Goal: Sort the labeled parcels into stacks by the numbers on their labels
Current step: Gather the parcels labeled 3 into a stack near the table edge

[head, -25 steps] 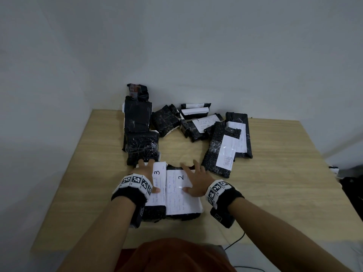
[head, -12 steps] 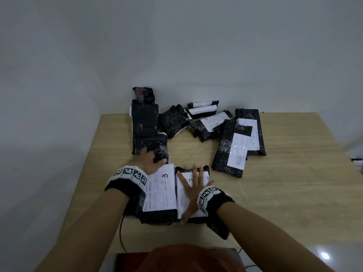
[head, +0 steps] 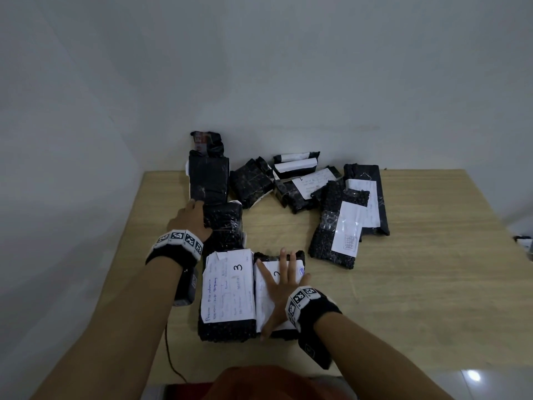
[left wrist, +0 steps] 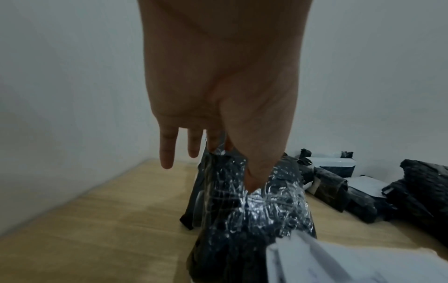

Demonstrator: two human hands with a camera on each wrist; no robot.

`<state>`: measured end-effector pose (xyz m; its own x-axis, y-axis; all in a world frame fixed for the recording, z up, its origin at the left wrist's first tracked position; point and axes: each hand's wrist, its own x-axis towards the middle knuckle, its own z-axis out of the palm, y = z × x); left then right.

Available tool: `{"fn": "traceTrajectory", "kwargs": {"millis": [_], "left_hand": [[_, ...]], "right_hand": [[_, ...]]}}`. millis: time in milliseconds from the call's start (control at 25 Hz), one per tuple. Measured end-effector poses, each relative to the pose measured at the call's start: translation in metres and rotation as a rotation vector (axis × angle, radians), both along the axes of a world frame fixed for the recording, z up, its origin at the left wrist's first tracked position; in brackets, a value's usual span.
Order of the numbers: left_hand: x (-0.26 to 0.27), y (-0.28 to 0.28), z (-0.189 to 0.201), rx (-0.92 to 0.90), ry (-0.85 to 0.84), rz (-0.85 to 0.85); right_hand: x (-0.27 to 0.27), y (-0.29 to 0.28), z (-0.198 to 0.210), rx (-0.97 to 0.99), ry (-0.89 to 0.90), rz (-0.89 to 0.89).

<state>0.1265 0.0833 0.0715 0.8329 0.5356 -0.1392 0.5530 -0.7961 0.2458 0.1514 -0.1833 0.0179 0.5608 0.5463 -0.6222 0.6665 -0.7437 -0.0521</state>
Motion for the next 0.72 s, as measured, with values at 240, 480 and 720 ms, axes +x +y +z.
{"fn": "traceTrajectory", "kwargs": {"millis": [240, 480, 720], "left_hand": [[-0.028, -0.004, -0.018, 0.034, 0.083, 0.06], [-0.039, 0.016, -0.009, -0.006, 0.158, 0.134], [-0.044, 0.017, -0.006, -0.182, -0.007, -0.015]], "right_hand": [[-0.022, 0.004, -0.02, 0.158, 0.049, -0.049], [-0.032, 0.018, -0.024, 0.157, -0.011, 0.01], [-0.032, 0.02, -0.034, 0.103, -0.004, 0.029]]}}
